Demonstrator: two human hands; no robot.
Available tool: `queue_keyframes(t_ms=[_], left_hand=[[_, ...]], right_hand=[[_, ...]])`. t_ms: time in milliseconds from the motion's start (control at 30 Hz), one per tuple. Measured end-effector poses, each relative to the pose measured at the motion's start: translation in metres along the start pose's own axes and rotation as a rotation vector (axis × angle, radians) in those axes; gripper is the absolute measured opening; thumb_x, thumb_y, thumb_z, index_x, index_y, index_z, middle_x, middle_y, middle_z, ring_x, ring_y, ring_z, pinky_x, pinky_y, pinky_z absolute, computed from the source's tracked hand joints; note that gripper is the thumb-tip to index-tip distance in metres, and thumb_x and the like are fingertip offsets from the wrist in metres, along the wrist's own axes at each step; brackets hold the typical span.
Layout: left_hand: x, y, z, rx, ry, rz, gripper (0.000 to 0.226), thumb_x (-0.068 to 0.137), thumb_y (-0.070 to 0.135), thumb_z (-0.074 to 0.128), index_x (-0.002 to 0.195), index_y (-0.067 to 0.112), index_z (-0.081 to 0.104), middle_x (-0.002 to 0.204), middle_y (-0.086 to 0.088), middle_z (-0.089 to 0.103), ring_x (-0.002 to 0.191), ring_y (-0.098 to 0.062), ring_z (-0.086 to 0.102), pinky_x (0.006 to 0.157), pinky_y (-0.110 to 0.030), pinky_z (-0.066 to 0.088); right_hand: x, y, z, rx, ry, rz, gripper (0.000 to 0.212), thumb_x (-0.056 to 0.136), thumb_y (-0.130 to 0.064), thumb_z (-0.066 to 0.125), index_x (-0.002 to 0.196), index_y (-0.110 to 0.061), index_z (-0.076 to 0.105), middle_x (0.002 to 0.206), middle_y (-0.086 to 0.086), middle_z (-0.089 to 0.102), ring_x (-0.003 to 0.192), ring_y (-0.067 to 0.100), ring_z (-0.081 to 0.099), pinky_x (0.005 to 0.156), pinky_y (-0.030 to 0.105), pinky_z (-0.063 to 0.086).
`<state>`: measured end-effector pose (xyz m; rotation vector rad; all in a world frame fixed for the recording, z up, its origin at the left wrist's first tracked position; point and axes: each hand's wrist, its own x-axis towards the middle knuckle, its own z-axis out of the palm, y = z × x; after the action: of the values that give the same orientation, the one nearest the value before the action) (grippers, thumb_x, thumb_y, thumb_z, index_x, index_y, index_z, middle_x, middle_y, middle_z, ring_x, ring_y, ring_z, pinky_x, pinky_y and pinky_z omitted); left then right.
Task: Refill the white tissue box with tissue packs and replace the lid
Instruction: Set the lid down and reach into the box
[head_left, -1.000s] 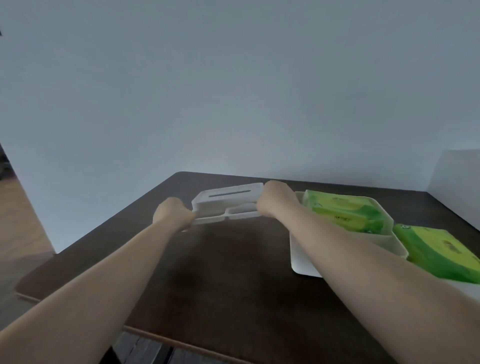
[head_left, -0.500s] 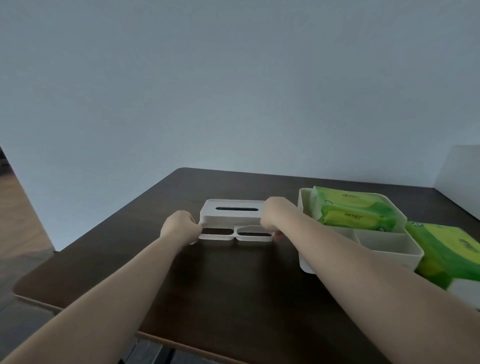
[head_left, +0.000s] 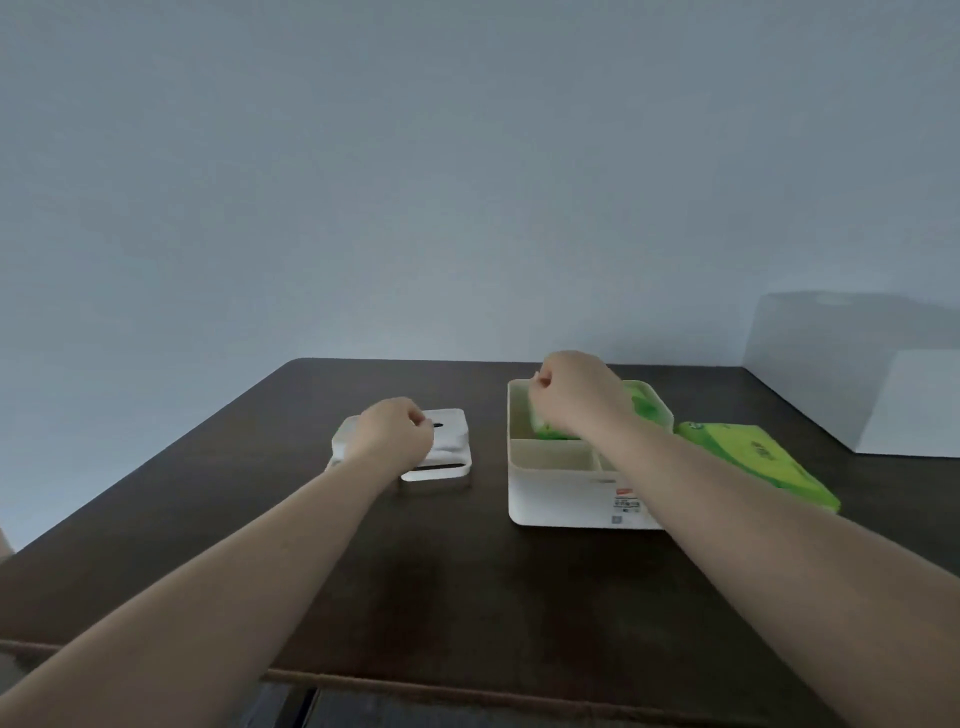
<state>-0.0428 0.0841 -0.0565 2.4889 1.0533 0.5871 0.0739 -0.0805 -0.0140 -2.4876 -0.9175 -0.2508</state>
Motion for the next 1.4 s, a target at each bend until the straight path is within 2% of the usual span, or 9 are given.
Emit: queue_keyframes(t_ms=[100, 267, 433, 600, 867, 1033, 1167, 1300, 1400], left_hand=[[-0.009, 0.041, 0.007, -0.143, -0.029, 0.062, 0.026, 0.093, 0.036, 0.049, 0.102, 0.017, 0.066, 0.092, 0.003, 0.064, 0.096, -0.022, 0.062, 0.075, -0.029, 0.044], [-0.015, 0.089, 0.021, -0.177, -0.094, 0.109, 0.034, 0.089, 0.046, 0.048, 0.094, 0.017, 0.064, 0.088, 0.002, 0.066, 0.087, -0.021, 0.061, 0.072, -0.031, 0.047], [-0.01, 0.114, 0.031, -0.054, -0.115, 0.053, 0.047, 0.084, 0.057, 0.045, 0.096, 0.015, 0.061, 0.09, -0.001, 0.063, 0.094, -0.027, 0.062, 0.074, -0.033, 0.045], [-0.005, 0.123, 0.037, 0.03, -0.13, -0.021, 0.044, 0.082, 0.06, 0.048, 0.091, 0.018, 0.056, 0.083, 0.002, 0.061, 0.086, -0.025, 0.057, 0.075, -0.032, 0.044], [0.002, 0.133, 0.04, -0.146, -0.138, -0.029, 0.006, 0.075, 0.01, 0.052, 0.069, 0.012, 0.055, 0.062, -0.002, 0.053, 0.058, -0.023, 0.049, 0.056, -0.025, 0.038], [0.022, 0.14, 0.022, -0.481, 0.031, -0.018, 0.015, 0.083, 0.023, 0.061, 0.077, 0.011, 0.068, 0.063, 0.0, 0.055, 0.072, -0.027, 0.054, 0.068, -0.029, 0.044], [0.044, 0.144, 0.011, -0.621, 0.183, -0.003, 0.025, 0.088, 0.032, 0.061, 0.072, 0.014, 0.065, 0.059, 0.006, 0.052, 0.067, -0.024, 0.053, 0.065, -0.027, 0.041], [0.074, 0.149, 0.012, -0.726, 0.298, -0.017, 0.025, 0.09, 0.034, 0.058, 0.075, 0.016, 0.067, 0.059, 0.007, 0.054, 0.055, -0.015, 0.049, 0.065, -0.027, 0.041], [0.094, 0.145, 0.024, -0.627, 0.244, -0.048, 0.028, 0.088, 0.032, 0.059, 0.065, 0.017, 0.06, 0.068, -0.006, 0.063, 0.065, -0.028, 0.055, 0.068, -0.033, 0.047]], right_hand=[[-0.014, 0.037, -0.024, -0.061, 0.095, 0.109, 0.018, 0.089, -0.024, 0.047, 0.099, -0.016, 0.059, 0.095, 0.005, 0.062, 0.099, 0.029, 0.056, 0.078, 0.038, 0.048], [-0.039, 0.091, -0.046, -0.072, -0.053, 0.465, 0.048, 0.086, -0.038, 0.049, 0.131, -0.023, 0.045, 0.134, 0.011, 0.048, 0.127, 0.034, 0.037, 0.099, 0.055, 0.036], [-0.045, 0.127, -0.044, -0.073, -0.273, 0.59, 0.114, 0.045, -0.086, 0.039, 0.142, -0.027, 0.03, 0.141, 0.013, 0.047, 0.129, 0.038, 0.042, 0.102, 0.055, 0.039], [-0.042, 0.145, -0.049, -0.037, -0.335, 0.568, 0.103, 0.071, -0.075, 0.054, 0.151, -0.021, 0.017, 0.151, 0.013, 0.037, 0.136, 0.035, 0.039, 0.108, 0.049, 0.037], [-0.042, 0.157, -0.042, -0.073, -0.36, 0.597, 0.105, 0.055, -0.049, 0.069, 0.146, -0.039, 0.016, 0.14, 0.011, 0.043, 0.123, 0.035, 0.048, 0.099, 0.05, 0.045], [-0.035, 0.16, -0.052, -0.024, -0.136, 0.616, 0.087, 0.068, -0.043, 0.068, 0.141, -0.038, 0.021, 0.133, 0.014, 0.045, 0.121, 0.037, 0.047, 0.096, 0.05, 0.04], [-0.013, 0.156, -0.065, 0.116, 0.069, 0.486, 0.09, 0.05, -0.055, 0.063, 0.132, -0.041, 0.028, 0.124, 0.012, 0.053, 0.113, 0.037, 0.053, 0.096, 0.052, 0.045], [0.007, 0.143, -0.073, 0.239, 0.125, 0.303, 0.095, 0.034, -0.059, 0.055, 0.125, -0.053, 0.027, 0.12, 0.01, 0.056, 0.109, 0.036, 0.058, 0.094, 0.049, 0.049], [0.017, 0.132, -0.072, 0.265, 0.072, 0.14, 0.096, 0.038, -0.054, 0.059, 0.128, -0.058, 0.026, 0.125, 0.007, 0.051, 0.112, 0.033, 0.056, 0.095, 0.048, 0.049]])
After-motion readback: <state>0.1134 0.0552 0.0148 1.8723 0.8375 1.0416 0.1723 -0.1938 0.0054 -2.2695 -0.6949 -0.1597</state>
